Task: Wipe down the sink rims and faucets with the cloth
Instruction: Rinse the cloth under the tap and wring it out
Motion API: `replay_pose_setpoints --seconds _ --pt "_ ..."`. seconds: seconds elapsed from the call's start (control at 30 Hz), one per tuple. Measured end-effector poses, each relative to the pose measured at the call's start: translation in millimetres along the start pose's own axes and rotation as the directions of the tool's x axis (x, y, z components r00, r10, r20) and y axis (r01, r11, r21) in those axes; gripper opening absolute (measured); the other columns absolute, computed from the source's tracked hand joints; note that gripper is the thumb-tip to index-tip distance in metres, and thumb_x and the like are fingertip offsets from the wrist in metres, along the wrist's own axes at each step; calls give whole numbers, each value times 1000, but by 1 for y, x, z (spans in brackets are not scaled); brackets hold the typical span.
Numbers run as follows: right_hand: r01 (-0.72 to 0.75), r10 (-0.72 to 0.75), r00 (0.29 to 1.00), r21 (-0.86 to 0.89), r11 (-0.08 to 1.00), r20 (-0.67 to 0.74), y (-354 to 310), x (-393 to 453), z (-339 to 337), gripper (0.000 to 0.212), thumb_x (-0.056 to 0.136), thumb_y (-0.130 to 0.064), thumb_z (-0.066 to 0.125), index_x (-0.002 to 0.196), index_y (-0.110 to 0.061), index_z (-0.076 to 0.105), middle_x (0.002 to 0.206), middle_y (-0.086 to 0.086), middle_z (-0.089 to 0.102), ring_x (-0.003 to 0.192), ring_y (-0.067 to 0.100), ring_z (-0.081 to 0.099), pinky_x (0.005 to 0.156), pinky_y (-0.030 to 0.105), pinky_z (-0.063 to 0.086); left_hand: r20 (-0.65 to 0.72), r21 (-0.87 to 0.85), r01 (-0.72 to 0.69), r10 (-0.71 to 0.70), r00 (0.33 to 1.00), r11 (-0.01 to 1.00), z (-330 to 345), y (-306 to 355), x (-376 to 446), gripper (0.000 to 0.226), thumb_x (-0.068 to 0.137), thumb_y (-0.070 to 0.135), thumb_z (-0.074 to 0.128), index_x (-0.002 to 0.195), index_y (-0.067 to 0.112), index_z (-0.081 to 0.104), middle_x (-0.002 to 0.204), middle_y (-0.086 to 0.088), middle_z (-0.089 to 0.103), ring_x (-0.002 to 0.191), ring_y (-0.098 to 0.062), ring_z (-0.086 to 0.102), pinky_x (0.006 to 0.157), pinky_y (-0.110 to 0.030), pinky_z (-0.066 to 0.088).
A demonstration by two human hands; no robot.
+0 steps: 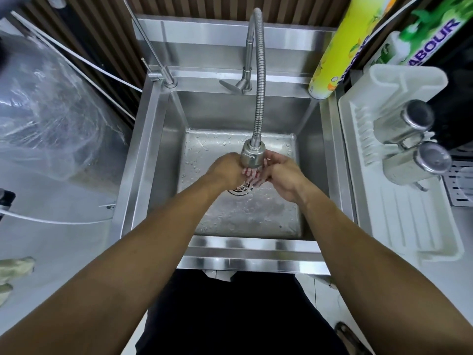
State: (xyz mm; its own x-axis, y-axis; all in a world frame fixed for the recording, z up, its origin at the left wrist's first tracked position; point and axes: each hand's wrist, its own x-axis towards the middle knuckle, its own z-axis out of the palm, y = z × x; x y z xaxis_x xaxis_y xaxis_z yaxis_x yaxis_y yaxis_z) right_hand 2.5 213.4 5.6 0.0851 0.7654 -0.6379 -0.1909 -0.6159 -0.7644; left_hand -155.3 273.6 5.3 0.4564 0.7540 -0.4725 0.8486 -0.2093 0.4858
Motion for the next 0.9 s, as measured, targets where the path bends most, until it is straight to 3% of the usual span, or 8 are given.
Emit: replay_pose_setpoints --seconds 0.1,0.2,0.27,0.33,0.47,0.6,0.77,0.9 --pt "86 -74 996 -395 915 47 -5 -7 7 52 73 11 79 118 -12 70 104 6 74 95 18 67 81 26 56 56 -118 21 -14 998 993 -10 6 10 25 78 25 80 100 17 72 94 -2 71 91 -24 69 81 -33 58" --pt "123 -154 987 -791 600 37 -6 -3 12 38 76 -18 87 108 -20 68 114 9 61 97 17 60 84 25 52 162 -50 -82 89 983 995 -22 12 9 15 85 23 74 96 16 66 86 1 65 87 -20 64 69 -23 50" --pt "121 -262 965 -933 339 30 -6 -1 9 32 86 -27 80 115 -18 70 118 7 47 109 23 49 101 35 47 172 37 -106 98 980 994 -29 13 7 23 94 29 68 111 14 66 100 -4 66 97 -23 61 80 -27 51" --pt "143 -322 944 -963 227 64 -9 3 1 17 95 -30 70 107 -19 75 117 7 55 113 27 50 103 42 46 178 131 -114 90 980 985 -34 11 9 42 94 42 68 125 14 65 117 -9 67 108 -28 61 97 -36 50" --pt "161 -178 979 -920 357 102 -20 6 -12 16 98 -24 66 92 -12 75 91 6 73 91 27 68 82 34 54 210 339 -112 41 977 934 -39 4 9 53 89 57 69 123 18 66 113 -6 68 100 -27 59 93 -35 49" --pt "104 -101 994 -569 816 37 -25 2 -4 17 97 -3 56 108 -16 60 87 5 70 81 21 67 76 30 58 227 338 -112 35 973 934 -34 6 12 52 87 53 71 128 21 63 109 -1 64 99 -25 58 89 -33 49" --pt "-75 74 996 18 997 41 -15 5 -10 23 105 -5 43 107 -16 62 109 17 73 95 28 70 74 43 63 464 -78 91 -45 884 993 -42 -12 27 47 91 35 75 133 19 60 133 -2 66 112 -20 65 101 -40 54" --pt "-143 126 988 223 964 85 -11 5 -19 36 105 7 34 102 -13 65 100 15 70 80 22 71 62 33 62 559 -464 310 3 829 830 -45 -27 19 21 97 21 66 117 25 62 116 -5 76 108 -24 71 102 -41 53"
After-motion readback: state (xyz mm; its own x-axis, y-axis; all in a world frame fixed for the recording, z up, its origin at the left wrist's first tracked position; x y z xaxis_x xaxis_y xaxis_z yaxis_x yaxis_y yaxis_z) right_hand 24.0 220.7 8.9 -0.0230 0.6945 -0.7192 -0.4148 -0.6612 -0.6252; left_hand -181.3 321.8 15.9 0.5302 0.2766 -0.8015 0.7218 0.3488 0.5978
